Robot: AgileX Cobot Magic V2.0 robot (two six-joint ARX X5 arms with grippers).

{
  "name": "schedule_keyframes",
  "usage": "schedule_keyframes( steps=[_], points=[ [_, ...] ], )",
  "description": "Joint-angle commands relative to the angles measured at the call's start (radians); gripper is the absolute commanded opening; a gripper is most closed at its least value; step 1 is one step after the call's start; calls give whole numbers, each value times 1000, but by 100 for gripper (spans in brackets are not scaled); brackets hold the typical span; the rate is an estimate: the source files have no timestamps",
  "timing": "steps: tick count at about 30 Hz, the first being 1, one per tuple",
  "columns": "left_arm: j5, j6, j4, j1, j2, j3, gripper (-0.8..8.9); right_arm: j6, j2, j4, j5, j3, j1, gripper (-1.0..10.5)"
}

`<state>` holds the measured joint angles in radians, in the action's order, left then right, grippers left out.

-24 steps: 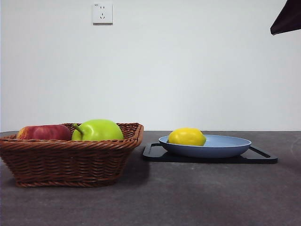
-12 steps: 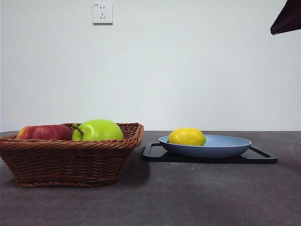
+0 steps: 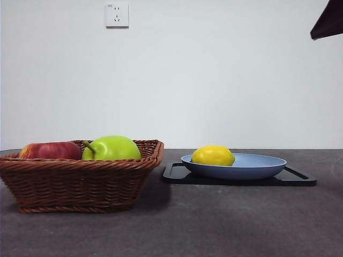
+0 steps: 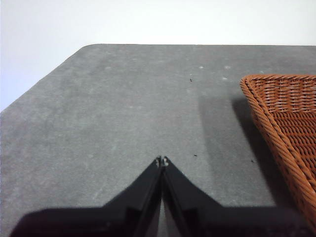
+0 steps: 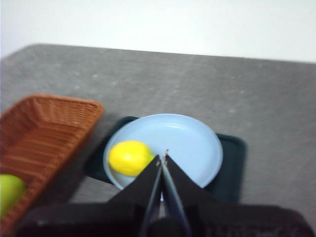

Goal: Take the lemon from the basket,put the lemon in the plate,hand out the plate

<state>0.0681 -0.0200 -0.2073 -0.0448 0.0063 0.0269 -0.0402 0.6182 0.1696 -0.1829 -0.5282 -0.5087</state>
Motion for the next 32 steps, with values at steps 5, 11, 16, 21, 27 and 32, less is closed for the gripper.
schedule_keyframes(
  steps=[5, 11, 16, 21, 27, 32],
  points=[
    [3, -10, 6, -3, -5, -7, 9, 137, -181, -35, 104, 108, 124, 4],
    [3, -10, 5, -3, -5, -8, 9, 89, -373, -69, 271, 293, 346, 4],
    [3, -10, 5, -2, -5, -8, 9, 74, -482, -87, 286, 410, 447, 4],
    [3, -10, 5, -2, -5, -8, 9, 75, -541, -86, 285, 473, 463, 3],
    [3, -10, 5, -2, -5, -8, 9, 58, -600, -54, 282, 520, 463, 4],
    [3, -10, 6, -3, -5, -8, 9, 24, -619, 3, 282, 520, 463, 4]
  ],
)
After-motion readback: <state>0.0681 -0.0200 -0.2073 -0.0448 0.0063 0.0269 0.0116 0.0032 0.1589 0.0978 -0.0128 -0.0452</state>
